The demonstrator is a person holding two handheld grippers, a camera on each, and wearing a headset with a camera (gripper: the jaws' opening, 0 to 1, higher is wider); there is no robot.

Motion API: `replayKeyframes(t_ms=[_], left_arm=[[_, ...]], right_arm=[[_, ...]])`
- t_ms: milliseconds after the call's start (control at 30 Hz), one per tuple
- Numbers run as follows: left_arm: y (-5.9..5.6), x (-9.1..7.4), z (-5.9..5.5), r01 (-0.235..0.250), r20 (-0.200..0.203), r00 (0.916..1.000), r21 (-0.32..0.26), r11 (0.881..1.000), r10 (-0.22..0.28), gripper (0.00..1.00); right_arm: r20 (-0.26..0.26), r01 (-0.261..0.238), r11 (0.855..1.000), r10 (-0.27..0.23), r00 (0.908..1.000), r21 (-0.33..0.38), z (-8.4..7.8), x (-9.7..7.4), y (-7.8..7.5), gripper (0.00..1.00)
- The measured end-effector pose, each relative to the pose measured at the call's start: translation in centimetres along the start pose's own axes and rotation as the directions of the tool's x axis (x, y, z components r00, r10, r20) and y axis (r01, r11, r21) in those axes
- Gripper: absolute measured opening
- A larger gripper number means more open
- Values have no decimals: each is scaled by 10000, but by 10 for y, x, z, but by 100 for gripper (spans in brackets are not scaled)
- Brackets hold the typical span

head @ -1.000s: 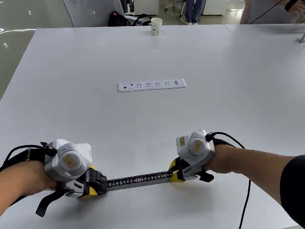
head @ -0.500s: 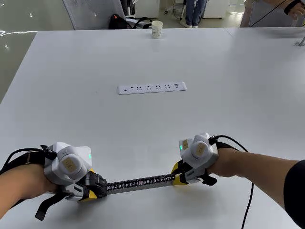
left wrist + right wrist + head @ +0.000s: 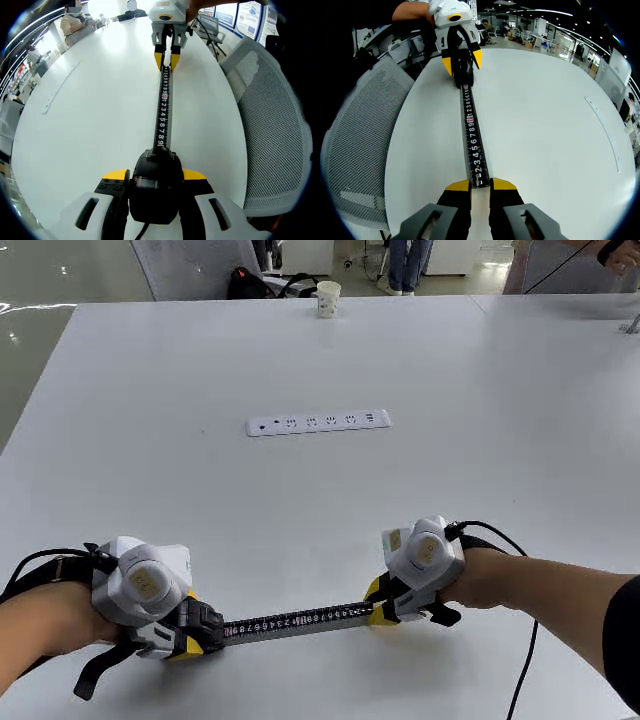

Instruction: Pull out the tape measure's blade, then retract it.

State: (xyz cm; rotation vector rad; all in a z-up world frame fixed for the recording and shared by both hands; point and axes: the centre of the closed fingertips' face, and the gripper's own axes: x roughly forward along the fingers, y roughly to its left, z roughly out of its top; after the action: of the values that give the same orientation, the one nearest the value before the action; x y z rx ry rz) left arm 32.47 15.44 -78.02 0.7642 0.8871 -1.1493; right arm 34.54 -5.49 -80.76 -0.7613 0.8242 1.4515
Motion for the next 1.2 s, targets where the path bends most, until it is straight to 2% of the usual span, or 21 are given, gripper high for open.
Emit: replayKeyframes(t_ms=[1200], left_arm=[[0,0,0,-20,-32,10000,-11,10000,20,33]], right_arm=[[-30,150,9997,-149,9999,214,-16,-10,-2,9]])
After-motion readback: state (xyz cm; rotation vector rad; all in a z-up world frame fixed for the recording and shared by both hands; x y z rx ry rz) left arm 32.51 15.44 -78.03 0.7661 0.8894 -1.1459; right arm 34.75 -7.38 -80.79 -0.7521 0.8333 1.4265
